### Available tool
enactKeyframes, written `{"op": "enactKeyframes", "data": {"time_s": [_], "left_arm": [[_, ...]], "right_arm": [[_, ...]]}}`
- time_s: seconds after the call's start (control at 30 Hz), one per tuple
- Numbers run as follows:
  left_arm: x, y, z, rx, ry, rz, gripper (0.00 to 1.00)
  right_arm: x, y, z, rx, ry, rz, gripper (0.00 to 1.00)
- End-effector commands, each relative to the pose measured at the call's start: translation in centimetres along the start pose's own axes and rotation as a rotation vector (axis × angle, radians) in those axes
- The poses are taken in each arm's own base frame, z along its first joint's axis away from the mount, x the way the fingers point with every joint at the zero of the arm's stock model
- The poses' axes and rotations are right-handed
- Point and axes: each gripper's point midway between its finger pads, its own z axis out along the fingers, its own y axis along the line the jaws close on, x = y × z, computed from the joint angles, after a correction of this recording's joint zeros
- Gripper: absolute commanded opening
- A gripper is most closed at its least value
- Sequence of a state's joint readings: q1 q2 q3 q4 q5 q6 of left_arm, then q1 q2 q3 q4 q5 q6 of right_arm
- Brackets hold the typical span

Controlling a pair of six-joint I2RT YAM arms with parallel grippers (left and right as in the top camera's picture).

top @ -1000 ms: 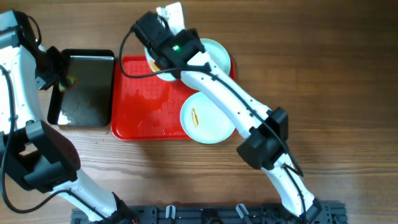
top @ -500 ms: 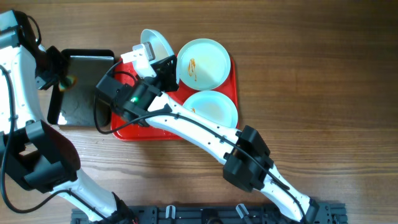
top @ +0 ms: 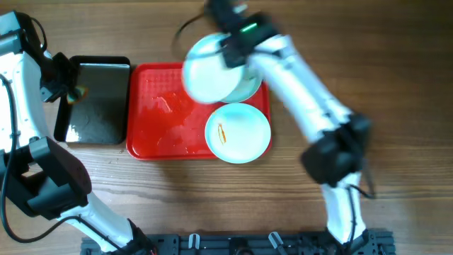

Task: Clean dirty plates on tray and stack at the side
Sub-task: 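Lift the cleaned plate with the right gripper and place it right of the tray, then grip the rim of the lower plate with the right gripper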

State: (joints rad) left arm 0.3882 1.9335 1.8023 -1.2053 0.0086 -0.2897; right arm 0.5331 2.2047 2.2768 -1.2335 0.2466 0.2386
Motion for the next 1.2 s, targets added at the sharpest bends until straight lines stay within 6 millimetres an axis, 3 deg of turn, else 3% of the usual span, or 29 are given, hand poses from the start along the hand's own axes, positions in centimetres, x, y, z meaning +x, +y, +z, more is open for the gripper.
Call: {"op": "enactKeyframes", "data": {"time_s": [0.0, 0.03, 0.17, 0.23, 0.3, 0.47, 0.5, 0.6, 0.63, 0.7, 0.77, 0.83, 0.87, 0.9, 0.93, 1.0, 1.1, 1.13, 1.17], "left_arm": [[-0.2, -0.1, -0.4, 0.012, -0.008, 0.019, 0.04], [0.0, -0.1, -0.4, 0.010, -0.003, 0.018, 0.04], [0.1, 0.0, -0.4, 0.007, 0.003, 0.018, 0.04], [0.1, 0.0, -0.4, 0.007, 0.003, 0.018, 0.04], [0.0, -0.1, -0.4, 0.009, 0.000, 0.018, 0.04], [0.0, -0.1, -0.4, 0.009, -0.001, 0.018, 0.04], [0.0, -0.1, -0.4, 0.009, -0.001, 0.019, 0.04], [0.0, -0.1, -0.4, 0.009, 0.000, 0.018, 0.04], [0.0, -0.1, -0.4, 0.009, 0.000, 0.018, 0.04], [0.0, -0.1, -0.4, 0.009, 0.000, 0.018, 0.04], [0.1, -0.1, -0.4, 0.009, 0.000, 0.020, 0.04], [0.1, -0.1, -0.4, 0.009, 0.000, 0.020, 0.04], [0.1, -0.1, -0.4, 0.009, 0.001, 0.020, 0.04], [0.1, -0.1, -0.4, 0.009, 0.001, 0.020, 0.04], [0.1, -0.1, -0.4, 0.009, 0.001, 0.020, 0.04], [0.1, -0.1, -0.4, 0.009, 0.001, 0.021, 0.04], [0.1, -0.1, -0.4, 0.008, 0.003, 0.020, 0.04], [0.2, -0.1, -0.4, 0.007, 0.005, 0.020, 0.04], [0.2, -0.1, -0.4, 0.008, 0.004, 0.020, 0.04]], "right_arm": [[-0.2, -8.8, -4.6, -0.157, 0.010, 0.195, 0.04], [1.3, -14.0, -4.1, -0.118, 0.064, 0.297, 0.04], [6.2, -24.1, -3.1, -0.057, 0.185, 0.507, 0.04], [9.6, -27.0, -1.3, -0.039, 0.270, 0.592, 0.04], [12.6, -28.3, 1.0, -0.031, 0.341, 0.643, 0.04], [17.6, -28.0, 6.3, -0.005, 0.436, 0.678, 0.04], [19.7, -28.4, 7.2, 0.070, 0.481, 0.715, 0.04], [23.0, -27.6, 8.7, 0.103, 0.557, 0.728, 0.04], [23.9, -27.1, 8.9, 0.101, 0.583, 0.727, 0.11], [23.5, -25.5, 8.7, -0.007, 0.584, 0.697, 0.19], [21.4, -24.5, 7.1, -0.094, 0.507, 0.679, 0.22], [19.1, -24.9, 3.1, -0.076, 0.382, 0.663, 0.33], [18.1, -25.1, 0.3, -0.067, 0.309, 0.657, 0.45], [17.3, -25.0, -3.7, -0.058, 0.219, 0.628, 0.46], [17.3, -24.9, -5.6, -0.052, 0.181, 0.620, 0.46], [18.5, -23.9, -8.6, -0.042, 0.103, 0.595, 0.46], [23.9, -20.7, -8.5, -0.067, 0.041, 0.636, 0.47], [26.1, -18.4, -7.7, -0.135, -0.016, 0.671, 0.57], [25.4, -17.1, -8.2, -0.206, -0.071, 0.656, 0.65]]}}
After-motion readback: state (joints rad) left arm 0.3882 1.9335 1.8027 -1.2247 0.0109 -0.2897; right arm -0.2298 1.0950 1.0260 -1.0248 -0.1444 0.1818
